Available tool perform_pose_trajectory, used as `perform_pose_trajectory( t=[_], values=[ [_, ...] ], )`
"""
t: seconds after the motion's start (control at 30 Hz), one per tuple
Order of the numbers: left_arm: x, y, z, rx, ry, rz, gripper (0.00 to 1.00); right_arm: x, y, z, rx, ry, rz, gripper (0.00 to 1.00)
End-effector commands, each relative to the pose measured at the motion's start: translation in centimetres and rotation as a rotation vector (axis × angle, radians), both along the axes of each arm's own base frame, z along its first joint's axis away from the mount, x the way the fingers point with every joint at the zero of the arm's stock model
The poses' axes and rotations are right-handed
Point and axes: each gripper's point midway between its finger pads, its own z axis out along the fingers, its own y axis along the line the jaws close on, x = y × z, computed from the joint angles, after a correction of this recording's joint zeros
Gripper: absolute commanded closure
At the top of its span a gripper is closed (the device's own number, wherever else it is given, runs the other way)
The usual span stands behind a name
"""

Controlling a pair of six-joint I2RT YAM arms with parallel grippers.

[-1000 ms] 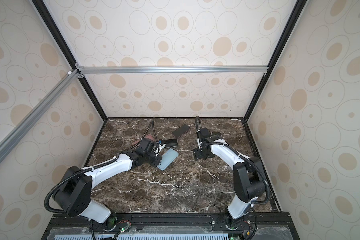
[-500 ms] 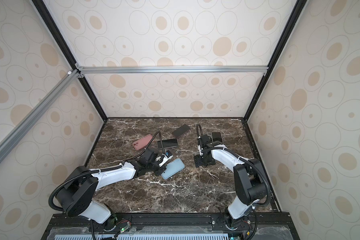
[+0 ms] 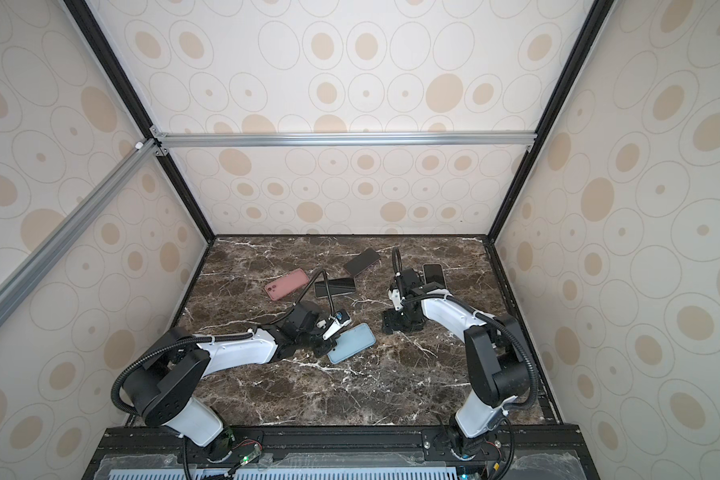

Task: Put the phone into the phone case
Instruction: 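Grasp the light blue case rim with the left gripper while the right gripper approaches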

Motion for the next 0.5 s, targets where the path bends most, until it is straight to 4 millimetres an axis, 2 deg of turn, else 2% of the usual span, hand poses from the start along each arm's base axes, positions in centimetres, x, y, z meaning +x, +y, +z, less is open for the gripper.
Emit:
perform_pose_trajectory(
  t=[0.0, 0.13, 0.37, 0.47],
  values=[
    [0.3, -0.8, 0.6, -0.02, -0.034, -0.014, 1.0, -0.4, 0.9, -0.4, 0.034, 0.028, 0.022, 0.26],
    [0.1, -1.0, 0.1, -0.048, 0.003, 0.009, 1.0, -0.4, 1.1, -0.5, 0.045, 0.036, 0.025, 0.27],
    [0.0, -1.0, -0.8, -0.07, 0.036, 0.062, 0.86, -0.2, 1.0, -1.1, 0.034, 0.053, 0.01, 0.28],
    [0.3, -1.0, -0.3, -0.084, 0.021, 0.082, 0.8, -0.3, 1.1, -1.5, 0.03, 0.066, 0.009, 0.28]
  ],
)
